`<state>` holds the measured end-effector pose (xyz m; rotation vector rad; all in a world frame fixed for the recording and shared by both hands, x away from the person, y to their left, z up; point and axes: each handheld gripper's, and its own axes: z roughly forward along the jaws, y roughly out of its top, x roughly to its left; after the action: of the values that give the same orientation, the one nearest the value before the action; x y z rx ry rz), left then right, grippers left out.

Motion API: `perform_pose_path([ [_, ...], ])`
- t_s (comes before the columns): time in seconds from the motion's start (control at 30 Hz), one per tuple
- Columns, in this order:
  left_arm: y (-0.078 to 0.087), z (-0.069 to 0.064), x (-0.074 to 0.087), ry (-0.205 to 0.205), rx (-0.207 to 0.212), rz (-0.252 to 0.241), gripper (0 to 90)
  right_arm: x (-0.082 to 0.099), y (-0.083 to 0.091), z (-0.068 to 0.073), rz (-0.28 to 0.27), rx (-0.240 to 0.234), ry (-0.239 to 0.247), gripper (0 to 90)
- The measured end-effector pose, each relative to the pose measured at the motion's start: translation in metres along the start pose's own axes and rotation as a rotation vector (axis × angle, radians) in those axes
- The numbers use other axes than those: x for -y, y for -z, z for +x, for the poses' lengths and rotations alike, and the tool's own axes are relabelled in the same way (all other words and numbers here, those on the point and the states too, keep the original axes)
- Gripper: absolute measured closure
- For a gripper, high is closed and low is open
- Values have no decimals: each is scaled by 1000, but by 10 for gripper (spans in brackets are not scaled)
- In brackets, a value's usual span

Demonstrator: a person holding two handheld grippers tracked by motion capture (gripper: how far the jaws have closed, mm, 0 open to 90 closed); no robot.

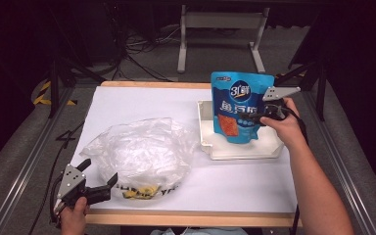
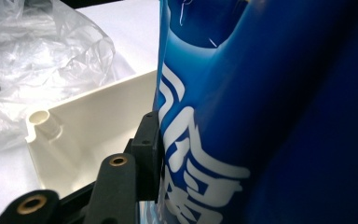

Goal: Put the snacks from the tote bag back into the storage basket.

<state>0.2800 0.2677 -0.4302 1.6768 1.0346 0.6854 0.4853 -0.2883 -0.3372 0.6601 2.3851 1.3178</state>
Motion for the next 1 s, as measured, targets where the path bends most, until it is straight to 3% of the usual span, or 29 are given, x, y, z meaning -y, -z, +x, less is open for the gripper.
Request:
perform_pose_path([
  [0.7,-1,-1,0,0,0,2,2,21,9,-4,-23,11,0,497],
  [1.0,-1,-1,0,-4,-2,7,2,25,15,-6,-9,5,30,445],
])
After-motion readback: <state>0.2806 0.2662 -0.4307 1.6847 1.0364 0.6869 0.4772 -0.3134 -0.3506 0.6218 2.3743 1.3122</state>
